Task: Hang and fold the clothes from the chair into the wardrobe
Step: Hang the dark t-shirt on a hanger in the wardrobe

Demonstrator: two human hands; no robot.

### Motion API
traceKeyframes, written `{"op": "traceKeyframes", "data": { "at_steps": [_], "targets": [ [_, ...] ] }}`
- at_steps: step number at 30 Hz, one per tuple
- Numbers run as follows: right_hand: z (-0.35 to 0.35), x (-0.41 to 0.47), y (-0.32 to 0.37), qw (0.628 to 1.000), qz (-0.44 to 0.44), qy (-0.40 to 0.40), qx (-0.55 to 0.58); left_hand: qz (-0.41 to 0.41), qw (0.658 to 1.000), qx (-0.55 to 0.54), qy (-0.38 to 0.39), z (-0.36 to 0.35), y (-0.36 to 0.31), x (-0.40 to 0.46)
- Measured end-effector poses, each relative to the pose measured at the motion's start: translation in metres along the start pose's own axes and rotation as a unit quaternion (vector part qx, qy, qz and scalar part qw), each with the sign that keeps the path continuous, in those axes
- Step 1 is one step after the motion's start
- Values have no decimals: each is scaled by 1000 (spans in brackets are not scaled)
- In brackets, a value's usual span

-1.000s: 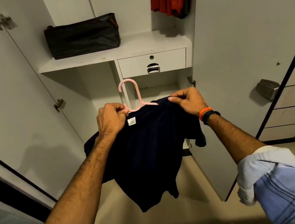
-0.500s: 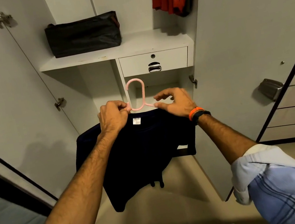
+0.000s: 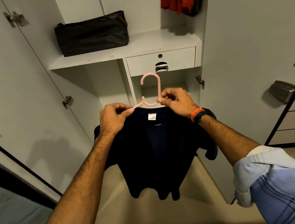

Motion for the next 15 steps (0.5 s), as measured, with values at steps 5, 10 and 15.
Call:
{"op": "traceKeyframes", "data": {
  "at_steps": [5,10,15],
  "targets": [
    [4,-1,-4,1000,0,13,-15,-8,1000,-13,1,-3,3,-2],
    [2,-6,-5,997,7,51,-57,-15,1000,-6,-11,-12,-3,6],
    [3,-3,-6,999,-16,4,-51,-3,998,43,51,-26,-13,14]
  ]
}}
Point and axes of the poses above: each hand's wrist, its own x-axis towards the middle knuckle, its own z-axis out of the back of the hand, y = z × x, the point moved 3 cm from there along x, towards the middle knuckle, and after that the axes turned 13 degrees about -x, right-handed, at the moved point
